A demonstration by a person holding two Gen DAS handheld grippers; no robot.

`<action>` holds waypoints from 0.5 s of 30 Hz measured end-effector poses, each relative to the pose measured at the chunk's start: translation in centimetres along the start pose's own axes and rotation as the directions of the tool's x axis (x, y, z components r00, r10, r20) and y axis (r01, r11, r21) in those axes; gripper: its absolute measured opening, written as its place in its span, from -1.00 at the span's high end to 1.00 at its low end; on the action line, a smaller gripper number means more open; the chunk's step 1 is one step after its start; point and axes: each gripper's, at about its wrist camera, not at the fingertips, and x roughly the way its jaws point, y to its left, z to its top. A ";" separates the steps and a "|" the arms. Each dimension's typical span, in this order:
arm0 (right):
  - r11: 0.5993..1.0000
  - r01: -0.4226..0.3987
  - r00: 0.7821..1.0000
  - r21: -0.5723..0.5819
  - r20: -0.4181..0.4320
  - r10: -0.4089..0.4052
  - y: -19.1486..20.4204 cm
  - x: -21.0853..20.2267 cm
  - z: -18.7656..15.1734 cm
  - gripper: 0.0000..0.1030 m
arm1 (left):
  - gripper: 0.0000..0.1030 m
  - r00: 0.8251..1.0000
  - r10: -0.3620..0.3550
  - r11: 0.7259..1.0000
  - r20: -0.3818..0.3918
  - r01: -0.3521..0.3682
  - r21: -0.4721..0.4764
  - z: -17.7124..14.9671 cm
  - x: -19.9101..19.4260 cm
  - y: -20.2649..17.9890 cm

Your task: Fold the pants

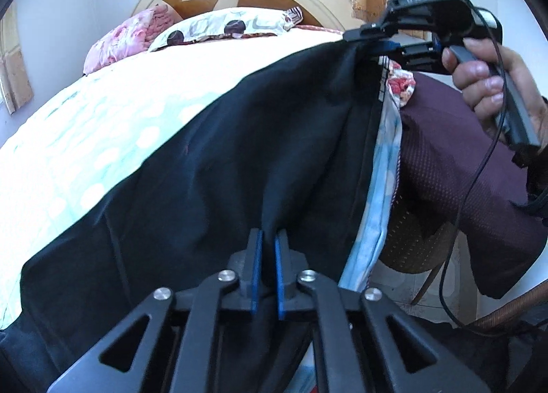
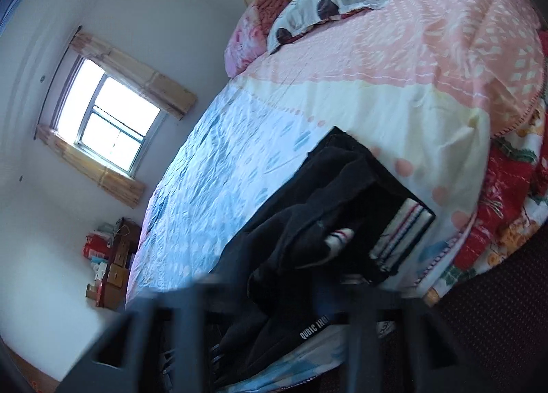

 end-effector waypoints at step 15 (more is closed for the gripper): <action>0.961 -0.094 0.992 -0.261 0.056 0.113 3.8 -3.0 2.5 0.90 | 0.87 0.986 -0.164 0.986 0.031 0.164 -0.001 0.2 -1.6 -0.2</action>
